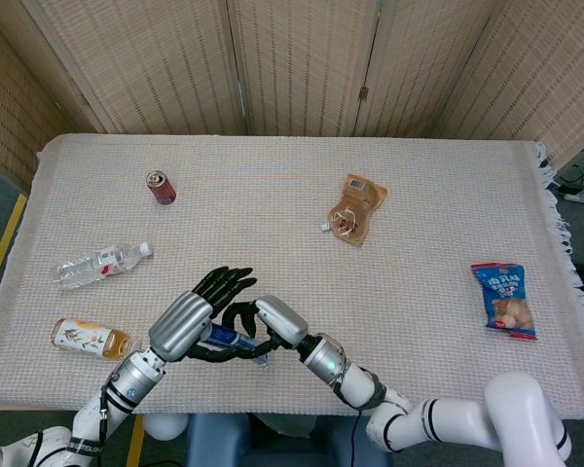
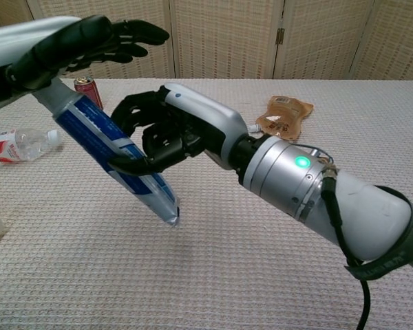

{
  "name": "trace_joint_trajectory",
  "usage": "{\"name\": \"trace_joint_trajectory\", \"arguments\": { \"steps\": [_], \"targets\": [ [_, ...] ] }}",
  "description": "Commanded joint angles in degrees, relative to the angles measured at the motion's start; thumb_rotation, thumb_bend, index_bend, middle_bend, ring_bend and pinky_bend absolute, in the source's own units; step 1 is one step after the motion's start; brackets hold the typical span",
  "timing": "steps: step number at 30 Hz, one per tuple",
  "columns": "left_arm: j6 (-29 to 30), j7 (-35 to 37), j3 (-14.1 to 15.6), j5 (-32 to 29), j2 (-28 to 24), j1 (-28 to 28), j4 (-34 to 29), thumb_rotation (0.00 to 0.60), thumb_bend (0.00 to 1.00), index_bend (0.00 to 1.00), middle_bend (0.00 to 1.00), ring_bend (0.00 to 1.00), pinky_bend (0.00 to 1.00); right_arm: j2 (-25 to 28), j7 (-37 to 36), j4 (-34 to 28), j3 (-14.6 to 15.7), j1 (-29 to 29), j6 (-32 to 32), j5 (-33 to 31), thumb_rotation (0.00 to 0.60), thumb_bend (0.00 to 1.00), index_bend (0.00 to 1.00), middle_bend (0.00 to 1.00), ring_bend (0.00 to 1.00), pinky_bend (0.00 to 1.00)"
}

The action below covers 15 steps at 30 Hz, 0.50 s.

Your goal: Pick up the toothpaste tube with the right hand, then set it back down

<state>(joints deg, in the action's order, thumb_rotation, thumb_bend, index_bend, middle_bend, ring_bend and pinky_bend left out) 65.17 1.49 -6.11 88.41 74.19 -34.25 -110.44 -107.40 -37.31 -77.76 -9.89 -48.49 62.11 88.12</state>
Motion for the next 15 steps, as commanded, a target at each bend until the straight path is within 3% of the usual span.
{"name": "trace_joint_trajectory", "arguments": {
  "steps": [1,15],
  "targets": [
    [-0.3,-0.6,0.1,-0.3,0.0,-0.2,-0.1,0.0,0.13,0.03,0.06,0.01,0.0,-0.1,0.1,-0.1,-0.1,0.0,0.0,0.0,0.6,0.93,0.78,0.68,0.71,0.63],
    [-0.8,-2.7,0.6,-1.1,-0.9,-0.2,-0.6,0.0,0.13,0.02,0.06,0.01,0.0,0.1,0.9,-0.1,0.0,0.0,-0.8,-0.3,0.6,0.93,0.79,0.68,0.72,0.64]
  ]
}}
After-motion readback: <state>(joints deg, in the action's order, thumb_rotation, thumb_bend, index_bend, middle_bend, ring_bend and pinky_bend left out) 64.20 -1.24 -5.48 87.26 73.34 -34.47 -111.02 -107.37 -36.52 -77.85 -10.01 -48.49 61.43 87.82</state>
